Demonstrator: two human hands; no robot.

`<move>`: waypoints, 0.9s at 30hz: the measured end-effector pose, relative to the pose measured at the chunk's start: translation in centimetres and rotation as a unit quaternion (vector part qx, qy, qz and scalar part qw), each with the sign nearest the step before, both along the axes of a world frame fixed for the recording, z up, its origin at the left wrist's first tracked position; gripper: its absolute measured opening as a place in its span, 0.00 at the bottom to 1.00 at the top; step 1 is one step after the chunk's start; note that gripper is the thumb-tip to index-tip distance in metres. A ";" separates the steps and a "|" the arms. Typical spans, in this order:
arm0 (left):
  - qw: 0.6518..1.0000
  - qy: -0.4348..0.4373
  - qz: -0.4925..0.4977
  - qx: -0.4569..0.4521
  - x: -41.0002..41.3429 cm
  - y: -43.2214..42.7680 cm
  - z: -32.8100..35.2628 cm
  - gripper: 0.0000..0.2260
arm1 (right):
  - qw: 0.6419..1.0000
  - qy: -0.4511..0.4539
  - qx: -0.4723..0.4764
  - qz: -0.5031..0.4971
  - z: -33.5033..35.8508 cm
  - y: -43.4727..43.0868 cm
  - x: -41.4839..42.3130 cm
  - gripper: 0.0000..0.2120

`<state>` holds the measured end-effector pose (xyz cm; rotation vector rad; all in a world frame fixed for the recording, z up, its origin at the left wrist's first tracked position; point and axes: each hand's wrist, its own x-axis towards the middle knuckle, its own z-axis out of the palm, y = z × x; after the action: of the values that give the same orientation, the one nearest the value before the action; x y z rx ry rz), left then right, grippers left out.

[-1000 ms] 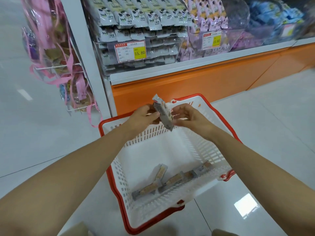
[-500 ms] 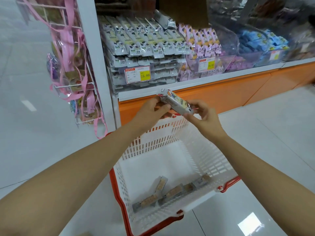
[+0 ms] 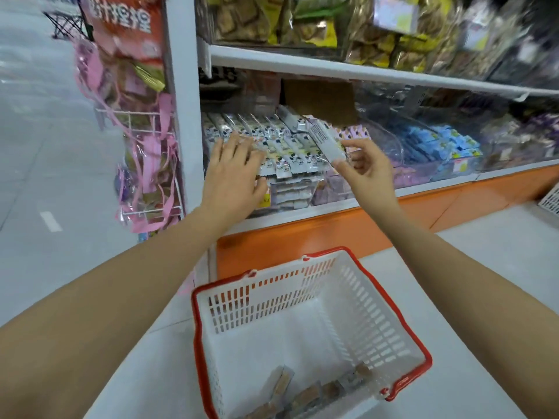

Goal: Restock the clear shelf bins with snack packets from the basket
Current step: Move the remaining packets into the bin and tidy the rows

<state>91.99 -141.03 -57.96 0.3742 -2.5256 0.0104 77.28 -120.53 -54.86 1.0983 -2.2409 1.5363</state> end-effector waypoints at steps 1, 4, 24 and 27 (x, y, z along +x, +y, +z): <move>0.999 -0.032 0.014 -0.003 0.0 -0.4 -0.1 0.24 | 1.000 0.007 0.007 -0.010 0.4 -1.0 -0.2 0.13; 0.997 -0.070 0.035 -0.010 0.0 -0.8 -0.4 0.27 | 0.999 0.009 0.035 -0.036 1.5 -4.0 -1.0 0.14; 1.000 0.023 -0.006 0.016 -1.2 -2.1 -1.3 0.23 | 0.962 0.123 0.221 -0.101 2.8 -15.7 -6.0 0.16; 1.000 0.023 -0.004 0.015 -1.2 -2.2 -1.3 0.23 | 0.964 0.111 0.223 -0.093 2.5 -15.7 -6.3 0.16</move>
<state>90.77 -143.22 -59.30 0.3731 -2.4838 -0.0384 71.01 -136.20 -52.40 1.0623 -2.5043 0.8088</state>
